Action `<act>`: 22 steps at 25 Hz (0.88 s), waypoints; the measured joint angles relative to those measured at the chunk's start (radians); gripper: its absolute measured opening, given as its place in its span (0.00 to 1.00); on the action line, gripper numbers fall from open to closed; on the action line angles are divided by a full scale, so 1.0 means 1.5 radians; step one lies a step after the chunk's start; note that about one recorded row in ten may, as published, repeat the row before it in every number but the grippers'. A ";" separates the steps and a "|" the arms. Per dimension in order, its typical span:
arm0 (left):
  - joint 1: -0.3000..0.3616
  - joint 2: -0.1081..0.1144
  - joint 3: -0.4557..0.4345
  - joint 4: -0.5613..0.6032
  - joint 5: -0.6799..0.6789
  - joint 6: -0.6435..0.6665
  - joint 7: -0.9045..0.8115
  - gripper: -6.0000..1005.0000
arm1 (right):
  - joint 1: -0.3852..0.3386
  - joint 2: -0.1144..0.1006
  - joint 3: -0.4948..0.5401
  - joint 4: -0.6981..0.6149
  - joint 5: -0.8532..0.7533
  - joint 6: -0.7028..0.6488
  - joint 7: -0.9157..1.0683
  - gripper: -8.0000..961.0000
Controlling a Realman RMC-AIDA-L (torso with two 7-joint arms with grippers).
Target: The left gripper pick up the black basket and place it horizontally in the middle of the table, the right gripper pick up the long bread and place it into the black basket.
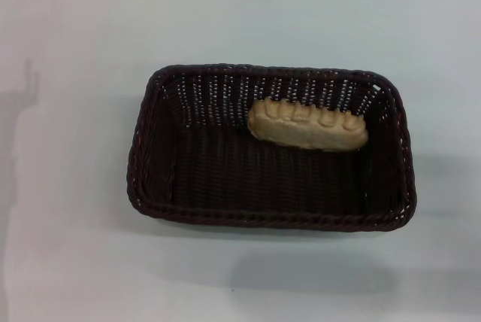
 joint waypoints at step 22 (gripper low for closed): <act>0.023 -0.002 0.020 0.021 0.001 -0.001 0.005 0.61 | -0.035 0.003 0.048 -0.079 0.151 0.016 0.041 0.87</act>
